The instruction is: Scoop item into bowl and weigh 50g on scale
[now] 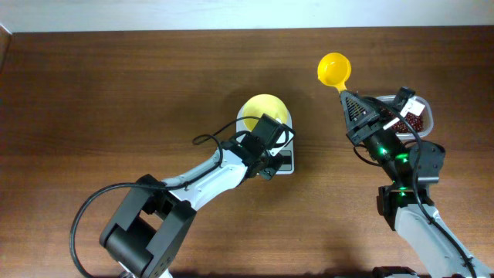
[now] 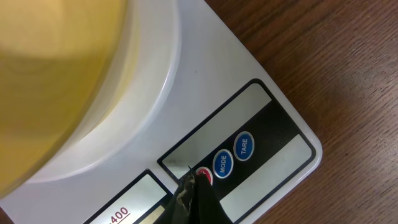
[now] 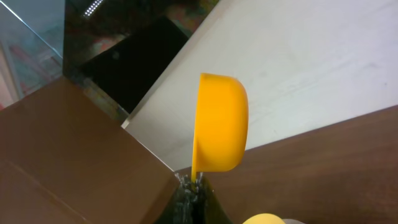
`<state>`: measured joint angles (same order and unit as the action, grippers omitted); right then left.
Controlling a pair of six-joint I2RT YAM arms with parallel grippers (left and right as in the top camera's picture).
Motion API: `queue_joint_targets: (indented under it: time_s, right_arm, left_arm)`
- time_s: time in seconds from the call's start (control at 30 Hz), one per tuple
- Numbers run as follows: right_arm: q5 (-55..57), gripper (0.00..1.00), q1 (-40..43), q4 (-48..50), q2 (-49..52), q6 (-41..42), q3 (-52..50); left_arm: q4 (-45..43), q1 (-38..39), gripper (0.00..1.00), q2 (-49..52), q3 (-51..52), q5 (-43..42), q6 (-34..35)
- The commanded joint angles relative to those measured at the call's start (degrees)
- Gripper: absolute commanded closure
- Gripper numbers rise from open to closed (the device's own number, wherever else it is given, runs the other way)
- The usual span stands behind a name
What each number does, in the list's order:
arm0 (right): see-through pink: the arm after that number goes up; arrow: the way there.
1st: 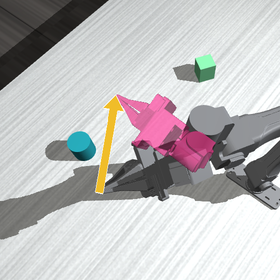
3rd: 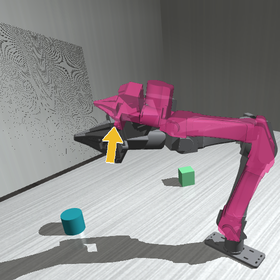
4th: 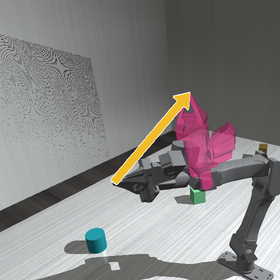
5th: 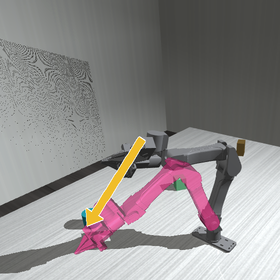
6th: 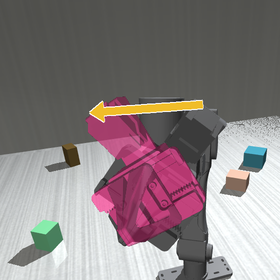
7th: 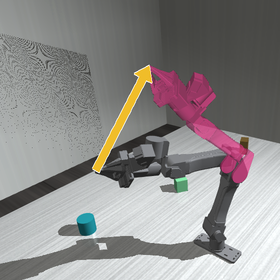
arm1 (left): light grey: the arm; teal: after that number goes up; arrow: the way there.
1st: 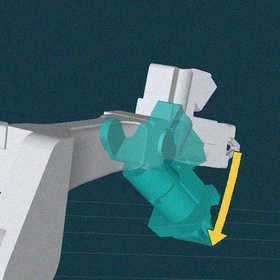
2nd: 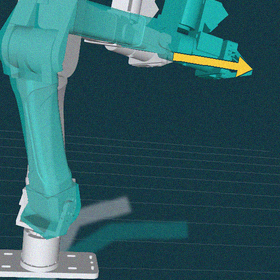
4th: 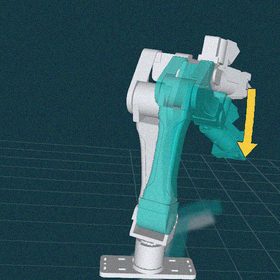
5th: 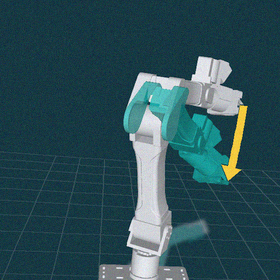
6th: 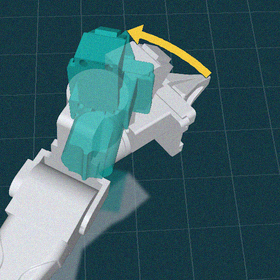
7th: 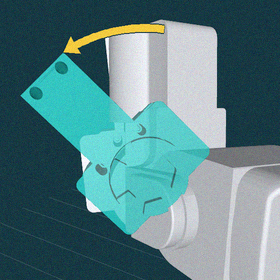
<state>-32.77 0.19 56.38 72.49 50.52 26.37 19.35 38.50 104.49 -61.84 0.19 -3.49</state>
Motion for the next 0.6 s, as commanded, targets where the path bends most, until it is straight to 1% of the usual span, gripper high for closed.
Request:
queue_joint_targets:
  time_s: [0.0,0.57]
  right_arm:
    - [0.66,0.96,0.31,-1.62,0.22,-0.79,1.07]
    - [0.48,0.96,0.31,-1.55,0.22,-0.79,1.07]
  left_arm:
    - [-0.26,0.13,1.00,0.74,-0.83,-0.85,-0.94]
    - [-0.44,0.13,1.00,2.45,-0.83,-1.03,-1.40]
